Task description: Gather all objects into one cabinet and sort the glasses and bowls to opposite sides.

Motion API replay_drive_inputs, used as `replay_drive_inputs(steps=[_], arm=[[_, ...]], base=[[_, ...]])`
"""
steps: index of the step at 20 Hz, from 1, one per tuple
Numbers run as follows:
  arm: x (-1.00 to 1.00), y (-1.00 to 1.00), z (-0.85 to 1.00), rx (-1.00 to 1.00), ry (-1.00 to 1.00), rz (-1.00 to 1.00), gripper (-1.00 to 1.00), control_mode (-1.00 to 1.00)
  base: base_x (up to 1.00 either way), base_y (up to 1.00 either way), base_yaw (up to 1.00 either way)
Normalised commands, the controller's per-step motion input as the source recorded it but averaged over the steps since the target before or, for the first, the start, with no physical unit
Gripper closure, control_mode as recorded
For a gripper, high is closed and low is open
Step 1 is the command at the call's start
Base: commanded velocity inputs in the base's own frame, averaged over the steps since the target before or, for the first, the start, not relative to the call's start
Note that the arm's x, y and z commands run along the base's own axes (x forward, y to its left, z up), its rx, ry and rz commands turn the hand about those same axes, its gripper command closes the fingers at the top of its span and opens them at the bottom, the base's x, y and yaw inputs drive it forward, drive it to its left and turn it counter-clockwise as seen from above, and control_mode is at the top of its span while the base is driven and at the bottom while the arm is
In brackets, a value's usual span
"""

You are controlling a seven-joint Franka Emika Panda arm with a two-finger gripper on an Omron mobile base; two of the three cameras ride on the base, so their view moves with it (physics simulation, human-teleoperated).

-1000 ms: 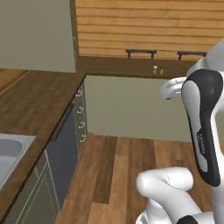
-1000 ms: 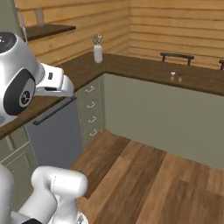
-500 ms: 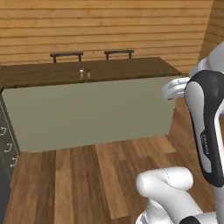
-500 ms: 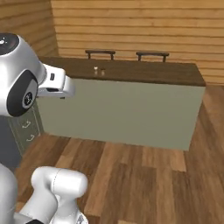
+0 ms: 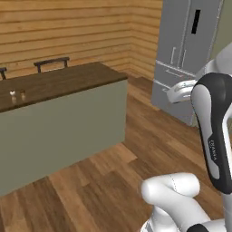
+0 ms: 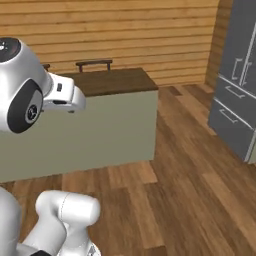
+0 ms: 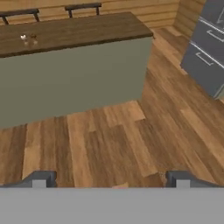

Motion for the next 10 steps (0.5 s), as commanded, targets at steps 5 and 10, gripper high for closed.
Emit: replay_drive_inputs(steps=[5,10], arm=[[0.0,0.0,0.0,0.0,0.0,0.0,-1.0,1.0],[0.0,0.0,0.0,0.0,0.0,0.0,-1.0,1.0]], base=[[0.97,0.0,-0.26],[0.83,-0.04,-0.35]])
